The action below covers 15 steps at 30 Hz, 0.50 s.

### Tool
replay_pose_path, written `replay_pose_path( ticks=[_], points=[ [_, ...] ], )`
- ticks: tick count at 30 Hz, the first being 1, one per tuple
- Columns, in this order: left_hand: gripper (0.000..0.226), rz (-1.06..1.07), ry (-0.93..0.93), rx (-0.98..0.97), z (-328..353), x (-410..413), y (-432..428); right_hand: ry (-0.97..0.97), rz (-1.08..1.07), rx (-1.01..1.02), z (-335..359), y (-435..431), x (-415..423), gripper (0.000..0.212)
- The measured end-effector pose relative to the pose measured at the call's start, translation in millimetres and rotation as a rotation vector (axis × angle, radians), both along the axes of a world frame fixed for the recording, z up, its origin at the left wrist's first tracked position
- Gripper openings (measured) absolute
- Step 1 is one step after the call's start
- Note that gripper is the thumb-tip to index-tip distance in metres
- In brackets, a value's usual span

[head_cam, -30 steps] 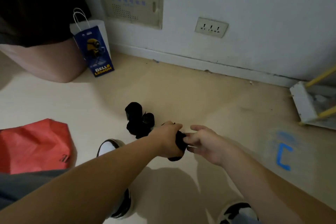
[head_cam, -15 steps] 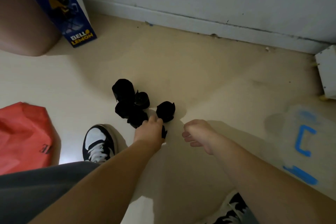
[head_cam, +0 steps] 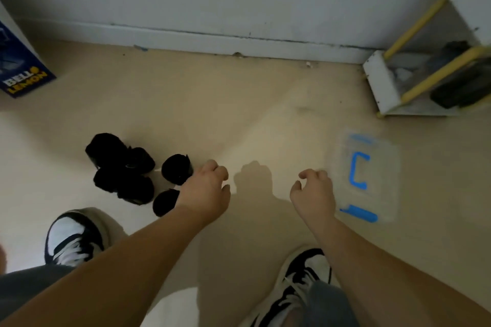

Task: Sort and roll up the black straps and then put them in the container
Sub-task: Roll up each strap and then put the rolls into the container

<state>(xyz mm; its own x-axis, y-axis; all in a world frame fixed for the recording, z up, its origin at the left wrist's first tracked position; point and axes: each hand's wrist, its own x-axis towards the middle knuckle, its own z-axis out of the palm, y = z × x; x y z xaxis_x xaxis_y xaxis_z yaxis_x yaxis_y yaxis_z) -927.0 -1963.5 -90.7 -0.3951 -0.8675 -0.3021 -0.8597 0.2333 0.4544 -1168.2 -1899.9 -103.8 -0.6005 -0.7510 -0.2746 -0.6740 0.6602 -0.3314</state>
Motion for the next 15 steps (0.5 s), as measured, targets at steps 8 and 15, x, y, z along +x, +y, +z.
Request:
replay_pose_path(
  ticks=[8,15],
  points=[
    [0.018,-0.002,0.234,0.168,-13,-78,40,0.017,-0.276,0.183,-1,26,-82,0.067],
    [0.014,0.078,0.221,0.191,-24,-70,40,0.090,-0.225,0.253,-4,8,-73,0.071]
  ],
)
